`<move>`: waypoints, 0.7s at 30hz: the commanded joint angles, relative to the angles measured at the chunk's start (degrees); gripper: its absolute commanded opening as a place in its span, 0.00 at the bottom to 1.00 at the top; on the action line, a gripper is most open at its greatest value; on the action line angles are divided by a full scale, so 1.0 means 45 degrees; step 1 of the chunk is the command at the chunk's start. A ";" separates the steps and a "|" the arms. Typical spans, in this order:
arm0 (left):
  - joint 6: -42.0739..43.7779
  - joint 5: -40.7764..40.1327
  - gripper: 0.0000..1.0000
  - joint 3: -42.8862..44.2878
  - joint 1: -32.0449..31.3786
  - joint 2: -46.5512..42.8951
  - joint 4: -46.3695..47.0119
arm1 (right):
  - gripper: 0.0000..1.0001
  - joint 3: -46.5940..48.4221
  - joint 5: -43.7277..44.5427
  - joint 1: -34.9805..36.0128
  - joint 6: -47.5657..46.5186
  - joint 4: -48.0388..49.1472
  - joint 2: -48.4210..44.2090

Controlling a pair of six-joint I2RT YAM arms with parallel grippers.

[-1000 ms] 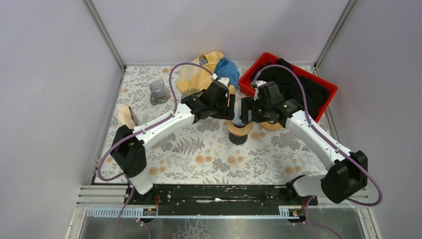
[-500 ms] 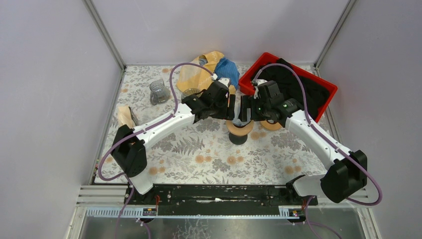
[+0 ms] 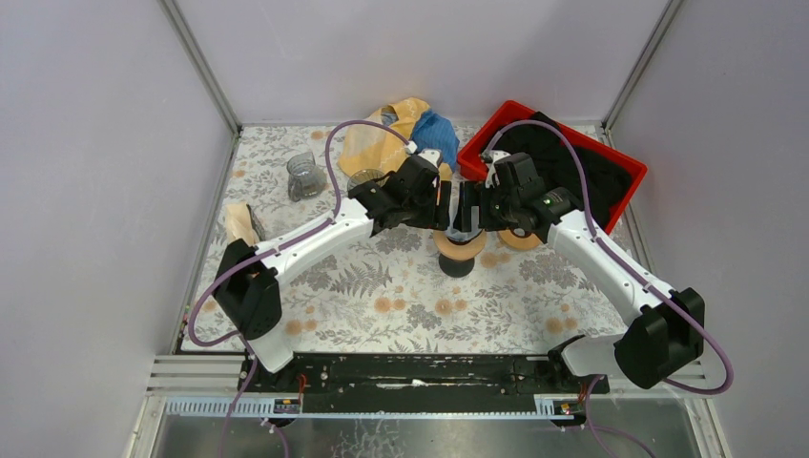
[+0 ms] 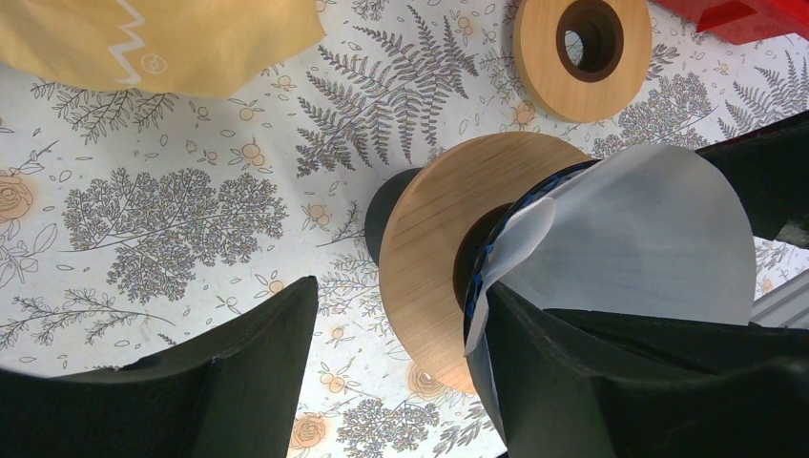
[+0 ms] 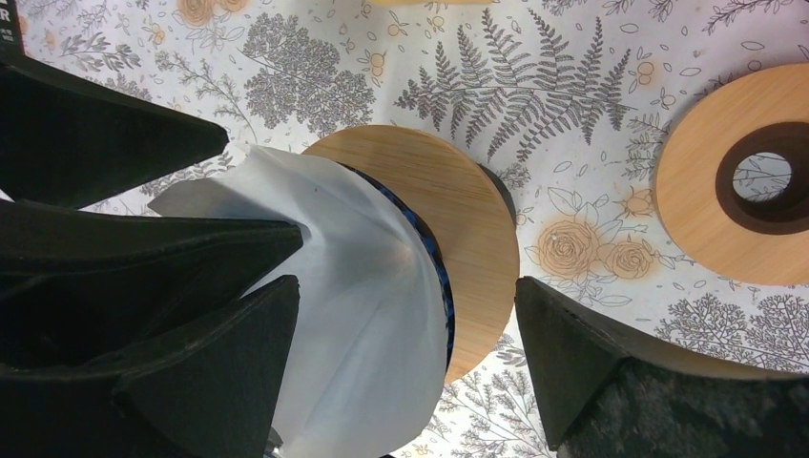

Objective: Place the coffee filter in the dripper

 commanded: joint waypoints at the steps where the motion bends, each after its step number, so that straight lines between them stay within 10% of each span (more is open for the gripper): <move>1: 0.0197 0.0083 0.70 0.0150 -0.0053 0.0172 0.0200 | 0.91 0.0219 0.0106 -0.0062 -0.0177 -0.0282 -0.0178; 21: 0.0226 0.0052 0.70 0.0150 -0.0045 0.0210 0.0190 | 0.88 -0.0102 0.0560 -0.0066 -0.0429 -0.1215 0.0035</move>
